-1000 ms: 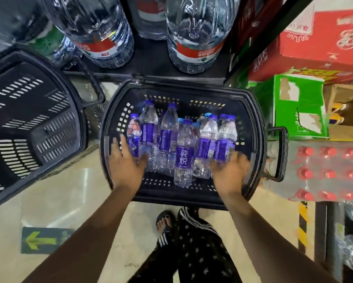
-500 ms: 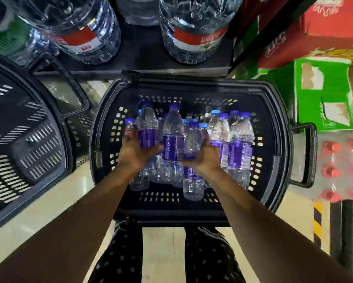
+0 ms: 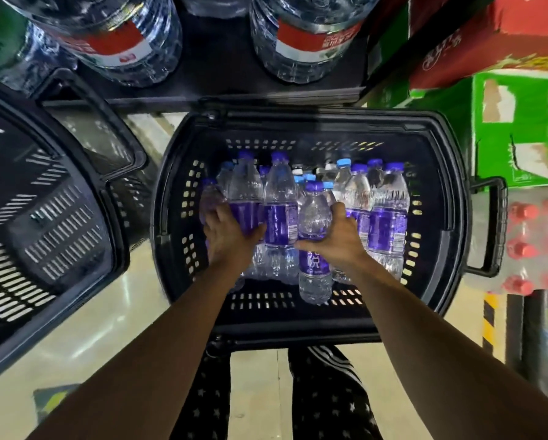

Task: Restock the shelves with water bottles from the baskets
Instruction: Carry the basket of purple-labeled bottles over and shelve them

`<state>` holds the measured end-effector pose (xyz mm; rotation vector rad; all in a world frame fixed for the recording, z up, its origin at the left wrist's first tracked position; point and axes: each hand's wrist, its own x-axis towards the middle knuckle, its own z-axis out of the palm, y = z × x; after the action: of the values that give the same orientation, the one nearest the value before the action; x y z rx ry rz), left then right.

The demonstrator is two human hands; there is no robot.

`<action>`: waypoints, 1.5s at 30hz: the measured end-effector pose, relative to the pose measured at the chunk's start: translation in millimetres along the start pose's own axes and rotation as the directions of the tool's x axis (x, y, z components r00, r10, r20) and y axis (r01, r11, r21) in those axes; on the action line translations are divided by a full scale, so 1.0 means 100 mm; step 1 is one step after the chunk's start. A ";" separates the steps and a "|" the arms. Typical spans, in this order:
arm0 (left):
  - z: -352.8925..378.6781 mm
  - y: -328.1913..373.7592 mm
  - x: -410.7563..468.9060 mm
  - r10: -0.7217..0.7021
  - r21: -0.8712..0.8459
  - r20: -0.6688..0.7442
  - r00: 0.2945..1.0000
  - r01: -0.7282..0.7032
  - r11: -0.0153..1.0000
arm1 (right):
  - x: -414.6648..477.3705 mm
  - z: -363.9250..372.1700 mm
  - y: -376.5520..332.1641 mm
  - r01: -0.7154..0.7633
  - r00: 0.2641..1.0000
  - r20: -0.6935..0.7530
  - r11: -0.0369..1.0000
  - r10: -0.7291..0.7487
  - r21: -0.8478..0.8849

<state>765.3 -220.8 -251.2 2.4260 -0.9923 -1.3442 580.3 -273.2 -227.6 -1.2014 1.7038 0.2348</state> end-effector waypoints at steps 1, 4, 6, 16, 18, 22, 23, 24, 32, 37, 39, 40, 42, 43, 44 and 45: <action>0.02 -0.01 -0.04 0.023 -0.016 0.006 1.000 -0.023 1.000 | 0.00 -0.01 0.01 0.009 1.000 0.003 1.000 -0.009 0.003; 0.02 0.00 -0.09 0.050 -0.087 -0.013 0.999 -0.051 0.995 | -0.03 -0.06 0.00 0.030 0.999 0.027 0.999 -0.030 -0.013; -0.05 0.03 -0.09 0.031 -0.136 -0.011 0.999 -0.032 0.990 | -0.07 -0.09 -0.01 0.045 0.997 0.068 0.999 -0.045 0.013; -0.70 0.42 -0.50 0.042 -0.404 0.237 0.971 0.059 0.913 | -0.66 -0.67 -0.29 0.014 0.997 0.059 0.926 -0.039 0.378; -0.91 0.62 -0.70 0.063 -0.422 0.252 0.966 0.051 0.905 | -0.89 -0.90 -0.49 0.054 0.996 0.034 0.900 -0.077 0.433; -1.44 1.07 -1.20 0.215 -0.496 0.223 0.951 -0.079 0.865 | -1.36 -1.36 -0.86 0.162 0.984 -0.002 0.885 -0.180 0.437; -1.57 1.16 -1.32 0.249 -0.505 0.212 0.945 -0.112 0.856 | -1.48 -1.46 -0.94 0.193 0.979 -0.022 0.881 -0.203 0.432; -1.71 1.26 -1.45 0.273 -0.517 0.198 0.941 -0.136 0.845 | -1.62 -1.56 -1.03 0.220 0.974 -0.045 0.877 -0.223 0.428; -2.61 1.66 -2.24 0.309 -0.538 0.038 0.950 -0.241 0.808 | -2.80 -2.10 -1.46 0.357 0.934 -0.190 0.795 -0.302 0.491; -3.01 1.82 -2.65 0.291 -0.529 0.048 0.955 -0.223 0.819 | -3.30 -2.28 -1.60 0.405 0.914 -0.212 0.779 -0.345 0.479; -3.09 1.94 -2.77 0.324 -0.518 0.033 0.946 -0.261 0.815 | -3.40 -2.37 -1.65 0.430 0.903 -0.216 0.770 -0.372 0.471; -3.12 2.01 -2.79 0.343 -0.495 0.007 0.939 -0.294 0.818 | -3.43 -2.43 -1.69 0.445 0.895 -0.220 0.764 -0.387 0.466; -3.16 2.21 -2.83 0.383 -0.454 -0.028 0.923 -0.354 0.818 | -3.45 -2.58 -1.77 0.476 0.879 -0.223 0.754 -0.421 0.453; -3.14 2.31 -2.81 0.402 -0.446 -0.034 0.915 -0.374 0.813 | -3.43 -2.67 -1.80 0.491 0.871 -0.219 0.748 -0.441 0.446; -3.11 2.39 -2.76 0.394 -0.444 -0.040 0.918 -0.370 0.816 | -3.39 -2.76 -1.84 0.501 0.864 -0.216 0.747 -0.454 0.437; -3.09 2.48 -2.71 0.390 -0.452 -0.054 0.919 -0.371 0.811 | -3.33 -2.85 -1.88 0.513 0.858 -0.211 0.748 -0.469 0.421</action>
<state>802.8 -279.5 224.1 1.7480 -0.9733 -1.3029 560.6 -343.8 243.2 -1.2507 1.3411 -0.5403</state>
